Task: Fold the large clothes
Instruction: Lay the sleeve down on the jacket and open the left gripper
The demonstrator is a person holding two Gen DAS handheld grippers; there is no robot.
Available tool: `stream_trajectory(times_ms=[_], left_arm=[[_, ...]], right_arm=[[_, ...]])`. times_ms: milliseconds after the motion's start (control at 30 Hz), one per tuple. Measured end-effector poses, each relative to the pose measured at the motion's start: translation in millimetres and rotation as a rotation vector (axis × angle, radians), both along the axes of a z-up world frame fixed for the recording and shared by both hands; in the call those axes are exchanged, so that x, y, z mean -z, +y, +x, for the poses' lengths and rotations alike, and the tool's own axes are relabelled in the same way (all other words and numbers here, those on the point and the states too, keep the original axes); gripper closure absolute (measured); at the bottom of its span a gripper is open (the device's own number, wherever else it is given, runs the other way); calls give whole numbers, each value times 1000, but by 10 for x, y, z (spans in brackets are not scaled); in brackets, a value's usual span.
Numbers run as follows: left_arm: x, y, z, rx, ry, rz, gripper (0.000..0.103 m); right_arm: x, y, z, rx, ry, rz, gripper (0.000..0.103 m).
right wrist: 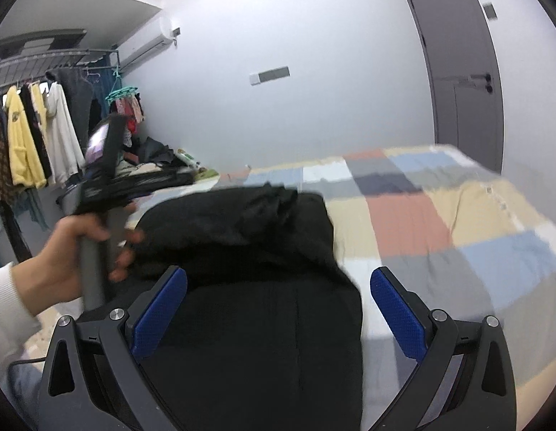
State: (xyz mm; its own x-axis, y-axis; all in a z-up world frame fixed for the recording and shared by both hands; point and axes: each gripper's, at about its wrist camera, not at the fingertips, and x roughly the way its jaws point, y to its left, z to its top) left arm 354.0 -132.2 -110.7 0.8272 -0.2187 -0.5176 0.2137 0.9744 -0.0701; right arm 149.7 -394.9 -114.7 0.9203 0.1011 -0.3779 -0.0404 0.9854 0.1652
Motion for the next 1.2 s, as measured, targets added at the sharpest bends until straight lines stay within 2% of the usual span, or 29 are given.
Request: stream_trajectory(times_ms=[100,267,333,400,433,500,567,733,800,867,1033,1200], left_arm=[[-120,369,29,-25,11,-24,0],[-124,907,165,-76,33,-13,0],[-42,1144,255,-88,52,-39,0],[76,1299,365,-102,73,-46,0],[132,1350,418,-106,80,-44,0],[271,1424,557,-102,91,-35,0],[406,1461,692,-97,99,-31,0],[799,1454,1028,-102,145,28,0],[949,1491,1146,-96,171,21,0],[1046,1524,1224,-92,171,13,0],[1191,1482,1335,-72,167,32,0],[1322,1441,1430,-71,167,16,0]], right_arm=[[-128,61,221,-16,-28,-30,0],[-207,281,816,-72,-52,-83,2],[-161,336,1054,-88,-38,-73,9],[-73,369,1338,-88,-3,-63,22],[-15,386,1492,-86,19,-54,24],[104,411,1758,-83,55,-40,33],[252,475,2024,-88,86,-44,36],[570,643,2496,-102,150,-60,36],[695,680,2608,-91,178,-79,36],[795,711,2673,-89,188,-104,36],[932,705,2707,-75,190,-99,36],[1034,707,2778,-65,199,-103,34]])
